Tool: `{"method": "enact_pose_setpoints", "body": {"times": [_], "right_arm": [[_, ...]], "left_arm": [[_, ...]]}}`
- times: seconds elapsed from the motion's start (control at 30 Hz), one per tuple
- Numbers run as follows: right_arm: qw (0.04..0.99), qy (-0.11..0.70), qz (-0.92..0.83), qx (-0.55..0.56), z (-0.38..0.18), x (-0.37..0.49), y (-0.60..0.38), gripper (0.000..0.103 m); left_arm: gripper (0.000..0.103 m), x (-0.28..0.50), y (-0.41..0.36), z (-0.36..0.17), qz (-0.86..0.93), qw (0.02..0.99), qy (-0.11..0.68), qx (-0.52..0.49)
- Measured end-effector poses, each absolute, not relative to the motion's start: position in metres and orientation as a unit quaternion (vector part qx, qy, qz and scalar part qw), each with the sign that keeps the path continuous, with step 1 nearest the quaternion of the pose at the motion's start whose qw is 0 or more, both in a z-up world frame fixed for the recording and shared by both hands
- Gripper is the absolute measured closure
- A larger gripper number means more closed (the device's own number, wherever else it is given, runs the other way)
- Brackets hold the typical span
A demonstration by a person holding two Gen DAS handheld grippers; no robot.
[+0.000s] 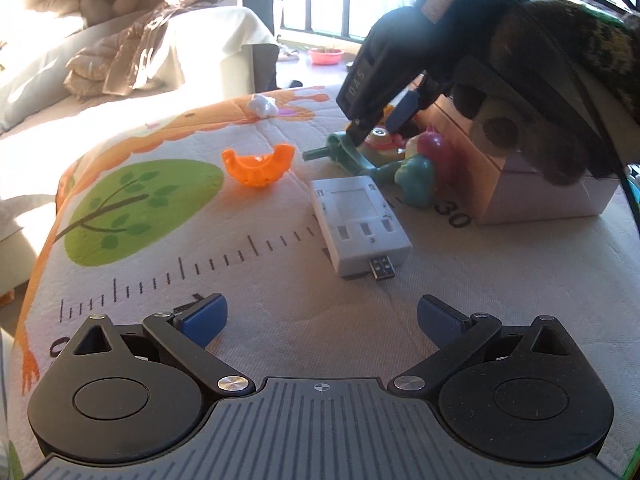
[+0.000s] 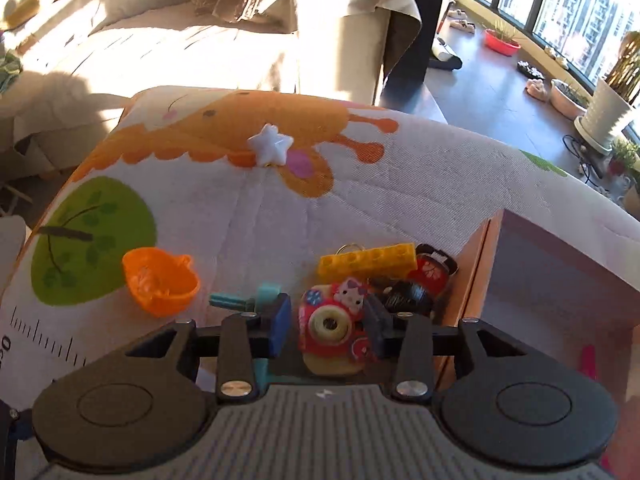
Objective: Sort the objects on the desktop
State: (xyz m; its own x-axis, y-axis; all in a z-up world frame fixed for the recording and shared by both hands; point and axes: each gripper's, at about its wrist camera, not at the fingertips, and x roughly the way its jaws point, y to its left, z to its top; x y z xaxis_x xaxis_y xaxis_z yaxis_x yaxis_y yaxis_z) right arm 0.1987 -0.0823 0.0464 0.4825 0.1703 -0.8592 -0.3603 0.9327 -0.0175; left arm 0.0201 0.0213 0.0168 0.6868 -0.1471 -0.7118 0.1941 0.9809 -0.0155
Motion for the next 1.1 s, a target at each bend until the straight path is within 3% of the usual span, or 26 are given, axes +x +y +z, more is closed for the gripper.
{"method": "enact_pose_setpoints", "body": {"times": [0.23, 0.4, 0.7, 0.83, 0.9, 1.1], "right_arm": [[0.809, 0.542, 0.225, -0.037, 0.06, 0.159, -0.09, 0.063], [0.867, 0.459, 0.189, -0.042, 0.095, 0.144, -0.112, 0.062], [0.874, 0.465, 0.142, -0.016, 0.078, 0.231, -0.105, 0.062], [0.874, 0.455, 0.174, -0.006, 0.071, 0.261, -0.072, 0.061], [0.878, 0.442, 0.183, -0.021, 0.067, 0.273, -0.05, 0.055], [0.882, 0.439, 0.163, -0.052, 0.04, 0.311, -0.006, 0.055]], "left_arm": [[0.0, 0.008, 0.028, 0.023, -0.086, 0.919, 0.384, 0.032], [0.0, 0.006, 0.03, 0.026, -0.082, 0.92, 0.382, 0.027], [0.0, 0.019, 0.035, 0.029, -0.066, 0.927, 0.369, 0.004], [0.0, 0.031, 0.047, 0.034, -0.054, 0.931, 0.36, -0.009], [0.0, 0.038, 0.053, 0.035, -0.052, 0.931, 0.36, -0.02], [0.0, 0.05, 0.06, 0.028, -0.054, 0.927, 0.37, -0.035]]}}
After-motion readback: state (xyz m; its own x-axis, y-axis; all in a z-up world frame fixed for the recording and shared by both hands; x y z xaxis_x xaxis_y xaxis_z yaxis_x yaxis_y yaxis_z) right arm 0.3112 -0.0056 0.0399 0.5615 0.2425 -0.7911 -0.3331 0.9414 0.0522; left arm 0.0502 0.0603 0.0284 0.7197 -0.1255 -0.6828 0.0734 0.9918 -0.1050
